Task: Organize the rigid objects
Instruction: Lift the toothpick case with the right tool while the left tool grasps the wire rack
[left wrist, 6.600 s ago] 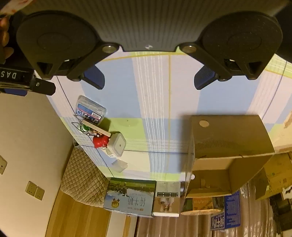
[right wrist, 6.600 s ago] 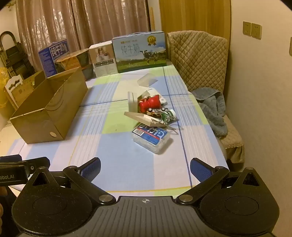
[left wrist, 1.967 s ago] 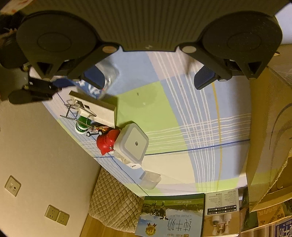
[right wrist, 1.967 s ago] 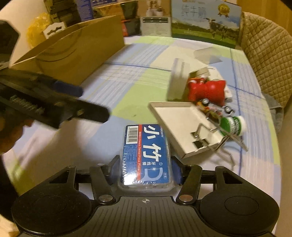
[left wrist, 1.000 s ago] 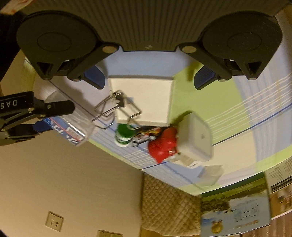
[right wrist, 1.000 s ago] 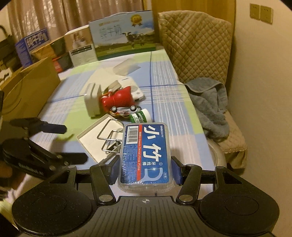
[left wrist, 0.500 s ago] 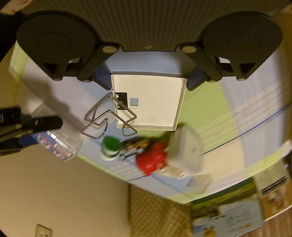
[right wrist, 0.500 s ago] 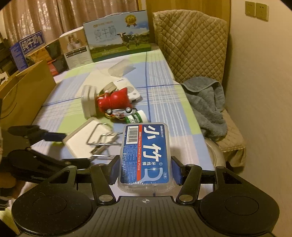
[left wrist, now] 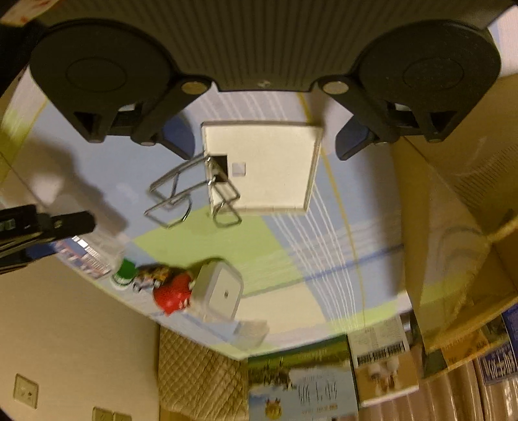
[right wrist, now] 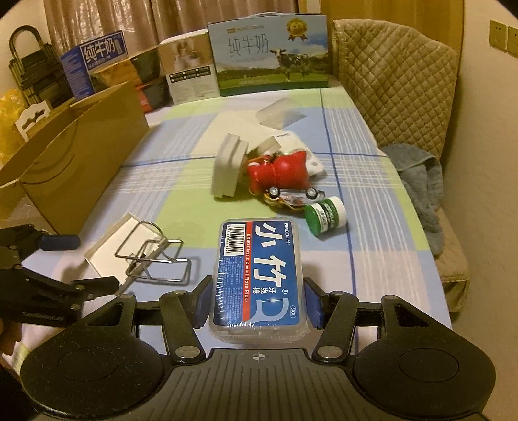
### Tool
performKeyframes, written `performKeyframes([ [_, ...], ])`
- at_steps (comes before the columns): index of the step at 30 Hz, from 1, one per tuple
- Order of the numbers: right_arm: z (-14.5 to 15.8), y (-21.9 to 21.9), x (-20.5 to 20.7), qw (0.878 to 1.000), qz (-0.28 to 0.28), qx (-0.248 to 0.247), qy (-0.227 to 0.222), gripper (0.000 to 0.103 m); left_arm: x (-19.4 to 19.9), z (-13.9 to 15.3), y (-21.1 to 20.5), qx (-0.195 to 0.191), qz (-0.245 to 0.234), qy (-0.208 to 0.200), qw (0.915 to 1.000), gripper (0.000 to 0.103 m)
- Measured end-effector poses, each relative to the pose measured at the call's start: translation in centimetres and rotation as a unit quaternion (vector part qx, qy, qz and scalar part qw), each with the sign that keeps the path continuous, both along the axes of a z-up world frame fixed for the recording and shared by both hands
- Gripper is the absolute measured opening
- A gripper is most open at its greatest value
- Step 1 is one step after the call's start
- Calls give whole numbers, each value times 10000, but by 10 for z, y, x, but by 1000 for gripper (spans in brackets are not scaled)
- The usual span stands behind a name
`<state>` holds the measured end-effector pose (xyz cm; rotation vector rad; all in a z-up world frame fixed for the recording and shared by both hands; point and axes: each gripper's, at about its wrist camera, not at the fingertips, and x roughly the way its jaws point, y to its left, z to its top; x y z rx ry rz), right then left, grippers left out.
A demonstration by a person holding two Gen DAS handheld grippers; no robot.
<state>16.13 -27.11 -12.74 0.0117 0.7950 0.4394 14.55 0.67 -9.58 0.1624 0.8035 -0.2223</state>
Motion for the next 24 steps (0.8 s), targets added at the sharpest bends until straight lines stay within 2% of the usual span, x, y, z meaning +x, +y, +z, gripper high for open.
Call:
performKeyframes([
  [4,-2,-1,2,9999,-99,-1,11,54,4,7,-11,-506,-35,-20,9987,95],
  [7,-1,-7,4,9997,-242,8,-4,54,11,3,-27,-518,88,-91,9986,96],
  [12,-3,-16,8,9993,-361,28,51,54,25,-8,-46,-745,465,-78,9961,96],
  [15,-3,-20,9,9991,-405,64,52,54,31,-11,-55,-756,559,-112,9955,96],
  [18,-3,-23,10,9989,-449,82,59,54,36,-16,-59,-580,650,-168,9961,94],
  [24,-3,-23,10,9989,-460,90,43,54,33,-12,-45,-429,540,-106,9976,93],
])
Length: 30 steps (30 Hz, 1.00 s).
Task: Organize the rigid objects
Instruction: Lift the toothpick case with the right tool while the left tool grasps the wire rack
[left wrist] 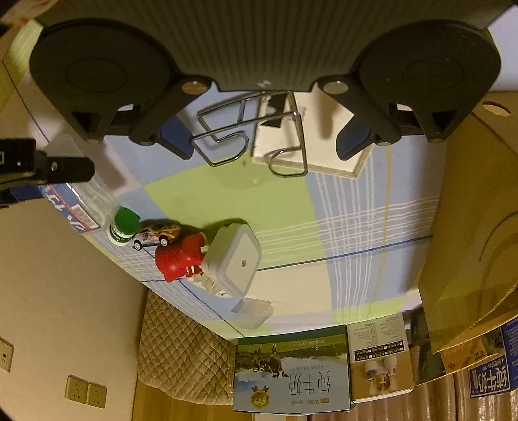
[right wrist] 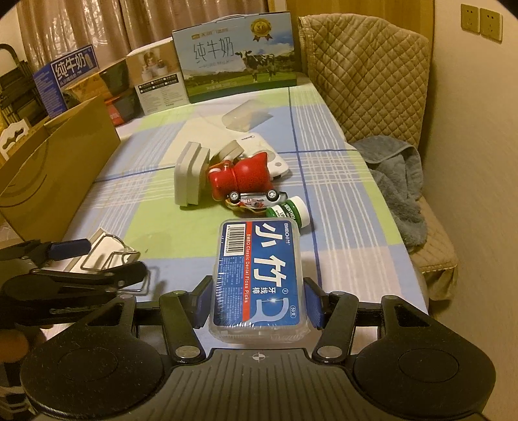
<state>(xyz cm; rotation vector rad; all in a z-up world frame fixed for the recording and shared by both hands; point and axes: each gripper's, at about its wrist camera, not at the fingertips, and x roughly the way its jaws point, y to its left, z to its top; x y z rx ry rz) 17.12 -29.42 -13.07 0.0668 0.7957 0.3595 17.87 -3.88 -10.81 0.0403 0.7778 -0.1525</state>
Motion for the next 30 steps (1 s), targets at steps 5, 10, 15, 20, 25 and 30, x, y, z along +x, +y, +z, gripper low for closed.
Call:
performKeyframes([
  [5,1,7,-1,9999,120,-40,-35,54,-5,5,8,70,-62,-44,9999,89],
  [10,0,13,-1,9998,180,-78,-27,54,-7,2,2,172,-165,-73,9997,80],
  [15,-1,16,0,9997,210,-87,-26,54,-4,-3,1,83,-148,6,9999,75],
  [20,0,17,0,9997,235,-58,-30,54,-3,-4,-2,96,-176,-3,9998,66],
  [25,0,17,1,9998,214,-41,-22,54,-4,-4,-4,69,-197,-33,9998,66],
  [30,-1,17,1,9998,218,-31,-27,54,-6,1,-3,7,-232,-132,9996,65],
])
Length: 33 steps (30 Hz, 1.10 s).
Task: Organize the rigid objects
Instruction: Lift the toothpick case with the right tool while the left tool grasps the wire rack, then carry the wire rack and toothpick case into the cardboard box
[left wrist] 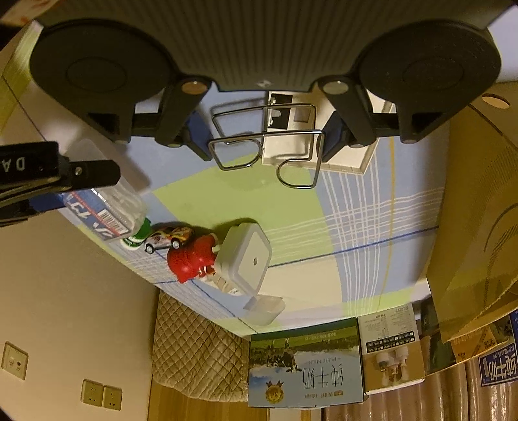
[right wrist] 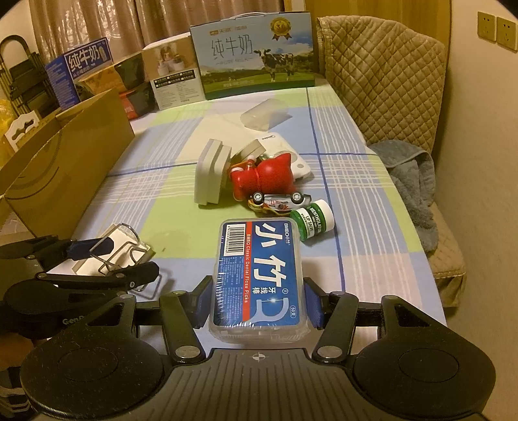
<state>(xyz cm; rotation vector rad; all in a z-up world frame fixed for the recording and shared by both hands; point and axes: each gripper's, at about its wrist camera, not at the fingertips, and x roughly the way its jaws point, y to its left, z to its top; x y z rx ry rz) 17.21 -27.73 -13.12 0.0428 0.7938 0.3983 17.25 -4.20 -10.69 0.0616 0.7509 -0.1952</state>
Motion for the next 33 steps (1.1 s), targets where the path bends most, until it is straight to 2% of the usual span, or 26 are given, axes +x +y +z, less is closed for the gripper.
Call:
performKeyframes([
  [8,1,1,0,10000,-14,43,-30,54,0,17,3,-128,-5,-151,9998,65],
  [20,12,6,-7,9998,21,103,-164,54,-4,50,22,-81,95,-293,9995,65],
  [28,51,23,-13,9986,167,169,-483,54,-10,96,48,-56,148,-512,9986,65],
  [33,86,52,-14,9958,564,227,-677,54,-12,130,77,-85,316,-629,9975,65],
])
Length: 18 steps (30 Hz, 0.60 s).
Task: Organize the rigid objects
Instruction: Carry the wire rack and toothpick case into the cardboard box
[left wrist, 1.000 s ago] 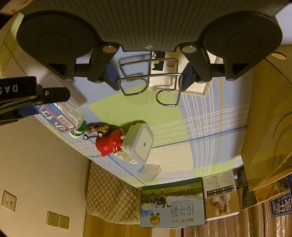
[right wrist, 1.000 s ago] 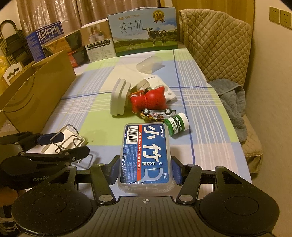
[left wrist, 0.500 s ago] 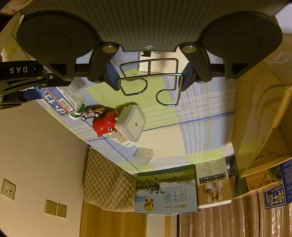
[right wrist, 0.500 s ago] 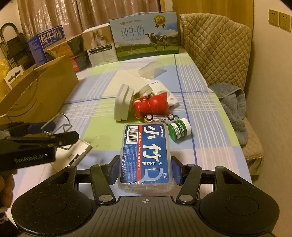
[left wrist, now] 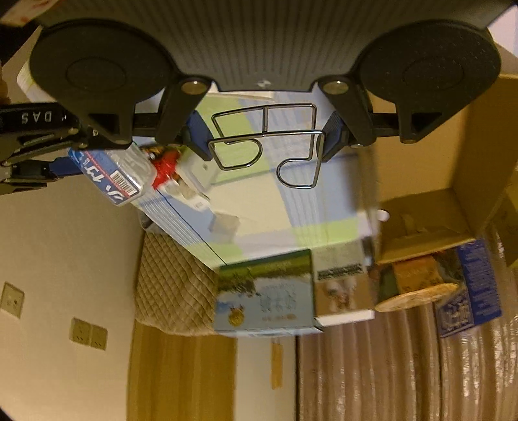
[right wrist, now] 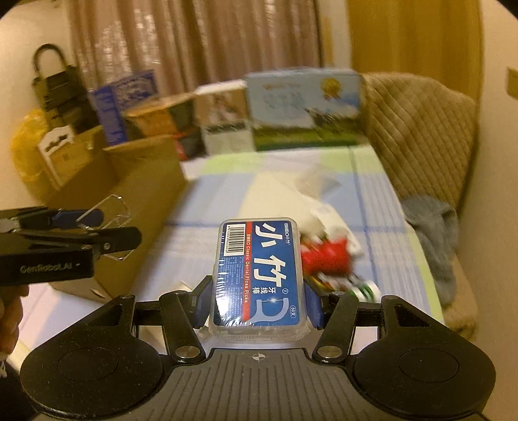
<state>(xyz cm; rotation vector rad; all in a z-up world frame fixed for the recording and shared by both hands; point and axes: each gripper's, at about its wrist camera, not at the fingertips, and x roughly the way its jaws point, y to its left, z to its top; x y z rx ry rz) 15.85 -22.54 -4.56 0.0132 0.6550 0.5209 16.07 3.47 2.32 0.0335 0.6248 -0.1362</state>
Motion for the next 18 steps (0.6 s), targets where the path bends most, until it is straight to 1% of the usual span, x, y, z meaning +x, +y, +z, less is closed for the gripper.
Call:
performKeyframes([
  [2,12,16,1,9998,198,40,-43,54,0,12,16,12,96,-33,9999,65],
  [5,28,44,2,9987,482,68,-119,54,-4,30,42,131,270,-125,9995,65],
  [10,44,95,8,9953,946,172,-105,54,-4,46,100,85,634,-6,9980,65],
  [12,49,117,12,9931,1141,268,-73,54,-2,47,123,116,767,62,9970,65],
  [15,53,152,22,9896,1383,377,89,54,3,43,155,162,898,207,9956,65],
  [18,50,187,32,9873,1547,316,173,54,12,32,183,139,943,374,9947,65],
])
